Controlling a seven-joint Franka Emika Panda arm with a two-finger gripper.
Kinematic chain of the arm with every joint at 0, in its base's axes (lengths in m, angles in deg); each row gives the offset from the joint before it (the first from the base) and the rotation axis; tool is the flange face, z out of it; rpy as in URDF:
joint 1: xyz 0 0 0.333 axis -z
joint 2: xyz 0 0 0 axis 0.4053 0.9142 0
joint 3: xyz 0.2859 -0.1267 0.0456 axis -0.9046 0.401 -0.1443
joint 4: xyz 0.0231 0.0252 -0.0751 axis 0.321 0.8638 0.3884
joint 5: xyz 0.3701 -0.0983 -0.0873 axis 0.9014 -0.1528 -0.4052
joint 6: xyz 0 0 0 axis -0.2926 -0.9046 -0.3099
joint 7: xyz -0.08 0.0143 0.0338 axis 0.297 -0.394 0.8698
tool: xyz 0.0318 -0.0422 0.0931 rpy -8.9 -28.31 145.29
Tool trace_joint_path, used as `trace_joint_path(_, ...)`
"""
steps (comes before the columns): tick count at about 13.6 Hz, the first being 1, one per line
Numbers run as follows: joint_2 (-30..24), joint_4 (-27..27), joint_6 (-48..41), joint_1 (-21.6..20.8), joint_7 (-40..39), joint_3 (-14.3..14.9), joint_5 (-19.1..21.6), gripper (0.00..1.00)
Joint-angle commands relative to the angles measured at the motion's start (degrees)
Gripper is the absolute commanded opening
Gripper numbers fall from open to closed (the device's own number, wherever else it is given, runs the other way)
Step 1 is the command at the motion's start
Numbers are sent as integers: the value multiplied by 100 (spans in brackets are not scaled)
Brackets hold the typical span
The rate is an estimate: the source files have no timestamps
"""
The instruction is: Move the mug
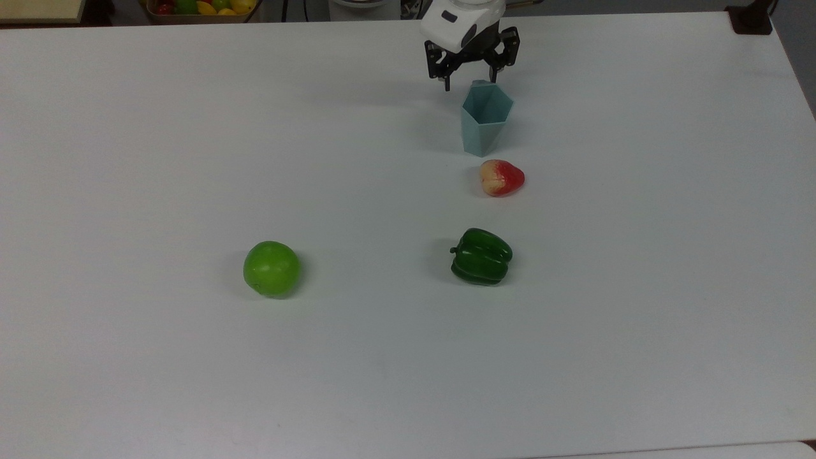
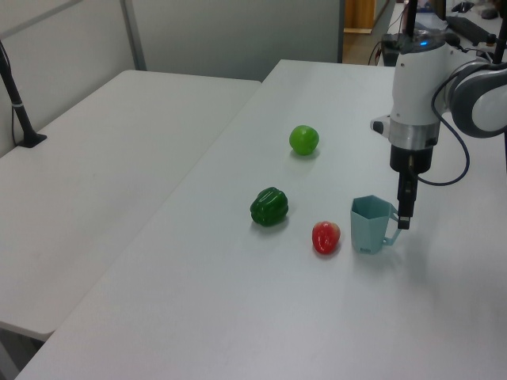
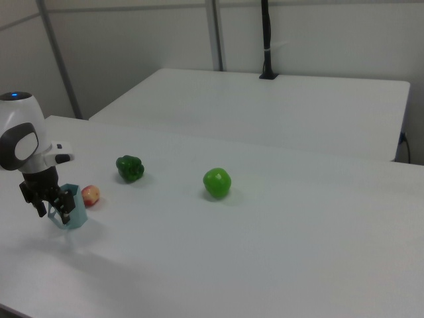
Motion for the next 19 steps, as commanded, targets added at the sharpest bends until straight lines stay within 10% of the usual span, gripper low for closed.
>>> trace_joint_path(1,22,59,129,-108,-17,14,-73,75)
trace_joint_path(8,145,33,138,-152,-17,14,-82,35)
trace_joint_path(17,373,-20,621,-152,-17,14,-302,32)
trace_joint_path(19,373,-20,648,-143,-17,14,-345,13)
